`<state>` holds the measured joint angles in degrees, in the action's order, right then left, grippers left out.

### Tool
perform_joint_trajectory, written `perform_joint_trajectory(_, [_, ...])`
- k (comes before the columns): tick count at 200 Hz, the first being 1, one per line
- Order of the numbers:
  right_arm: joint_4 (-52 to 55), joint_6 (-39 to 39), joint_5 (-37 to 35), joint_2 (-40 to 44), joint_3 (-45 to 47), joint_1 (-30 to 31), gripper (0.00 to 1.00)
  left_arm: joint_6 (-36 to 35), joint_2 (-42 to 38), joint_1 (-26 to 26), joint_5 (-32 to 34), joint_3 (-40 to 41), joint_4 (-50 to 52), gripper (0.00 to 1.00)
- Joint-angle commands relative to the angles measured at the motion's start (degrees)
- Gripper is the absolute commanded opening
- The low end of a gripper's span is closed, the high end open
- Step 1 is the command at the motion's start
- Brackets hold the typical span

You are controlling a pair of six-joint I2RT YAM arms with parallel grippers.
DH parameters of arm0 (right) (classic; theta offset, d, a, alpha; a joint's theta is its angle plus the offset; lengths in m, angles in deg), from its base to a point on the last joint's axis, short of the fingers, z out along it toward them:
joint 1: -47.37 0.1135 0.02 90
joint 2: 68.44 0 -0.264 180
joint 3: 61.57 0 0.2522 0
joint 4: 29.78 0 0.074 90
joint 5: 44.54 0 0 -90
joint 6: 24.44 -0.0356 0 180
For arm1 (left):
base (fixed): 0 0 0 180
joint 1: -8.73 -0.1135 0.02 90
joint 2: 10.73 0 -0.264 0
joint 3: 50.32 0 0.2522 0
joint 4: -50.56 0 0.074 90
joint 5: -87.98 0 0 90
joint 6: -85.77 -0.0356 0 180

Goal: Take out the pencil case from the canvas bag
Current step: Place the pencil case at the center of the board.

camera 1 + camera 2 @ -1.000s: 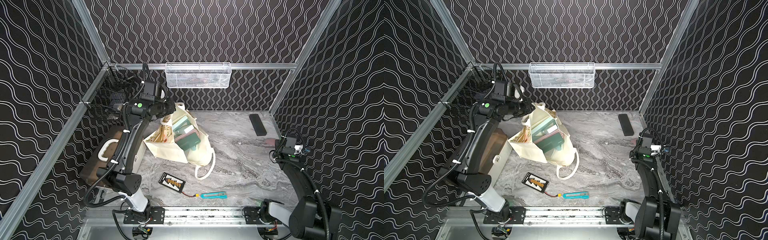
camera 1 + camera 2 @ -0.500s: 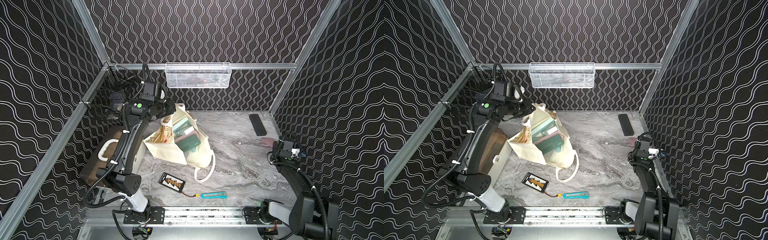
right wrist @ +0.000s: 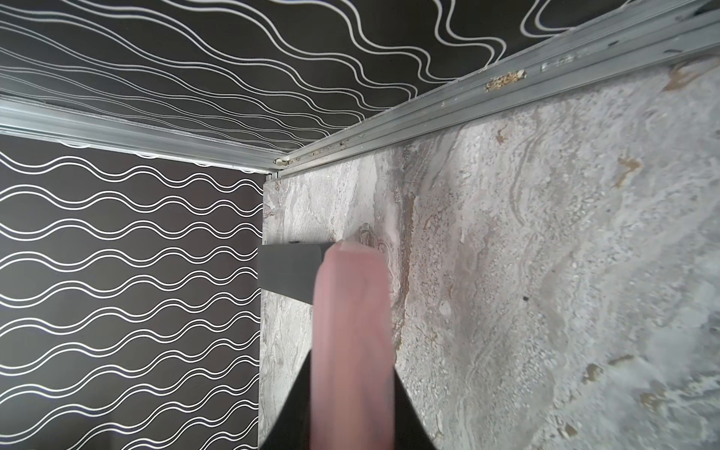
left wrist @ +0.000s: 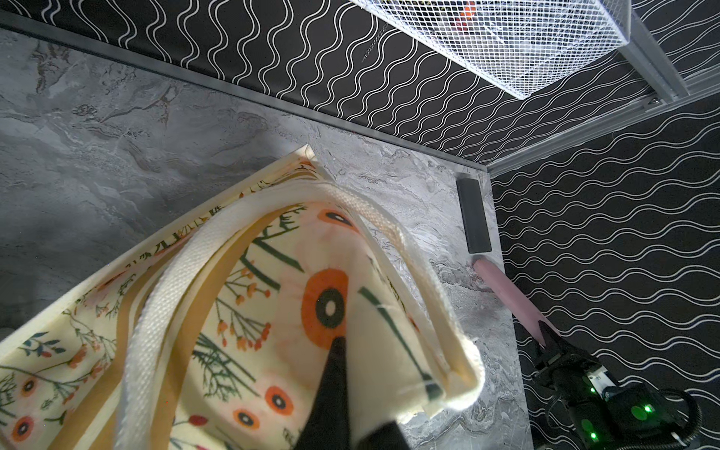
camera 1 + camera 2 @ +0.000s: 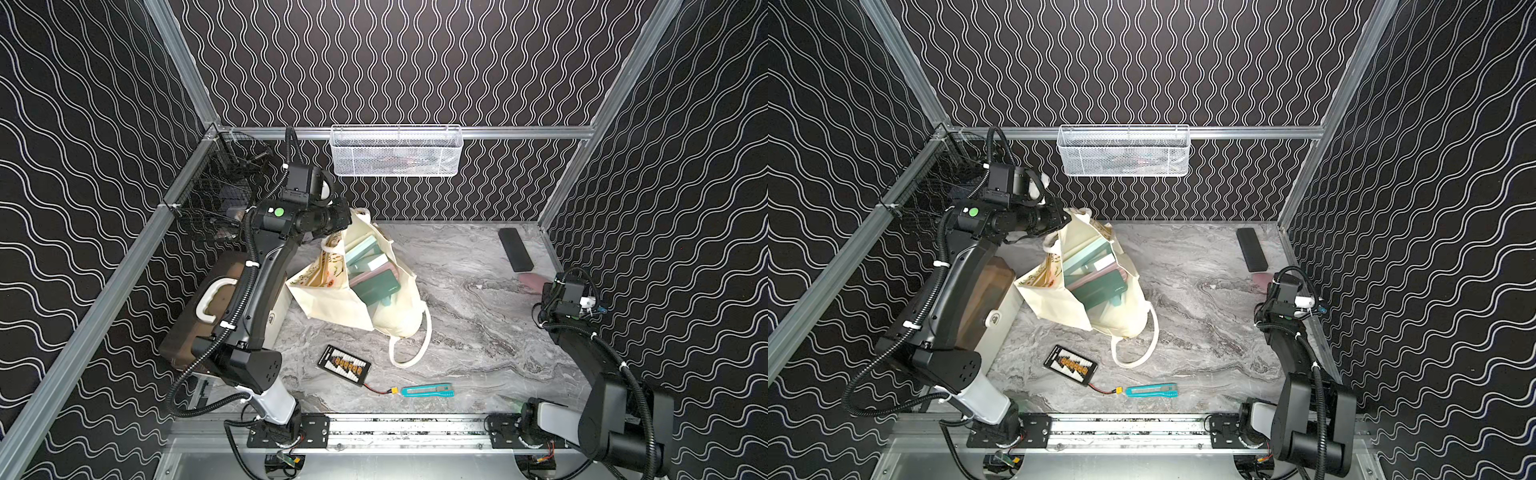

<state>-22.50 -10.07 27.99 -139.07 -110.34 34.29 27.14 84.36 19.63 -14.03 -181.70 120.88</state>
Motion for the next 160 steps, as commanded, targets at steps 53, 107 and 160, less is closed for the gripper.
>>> perform_joint_trajectory(53, [-2.4,-0.4,1.5,-1.9,0.4,0.1,0.43,0.6,-0.9,-0.1,-2.2,-0.9,-7.7,0.00])
perform_joint_trajectory(107, [-1.1,1.3,1.6,-1.5,1.2,0.0,0.59,0.6,-1.0,-0.1,-3.0,-0.4,-7.9,0.00])
perform_joint_trajectory(160, [-1.7,3.5,0.9,-1.3,3.5,0.0,0.72,0.2,-1.4,-0.1,-3.1,-0.3,-7.5,0.00])
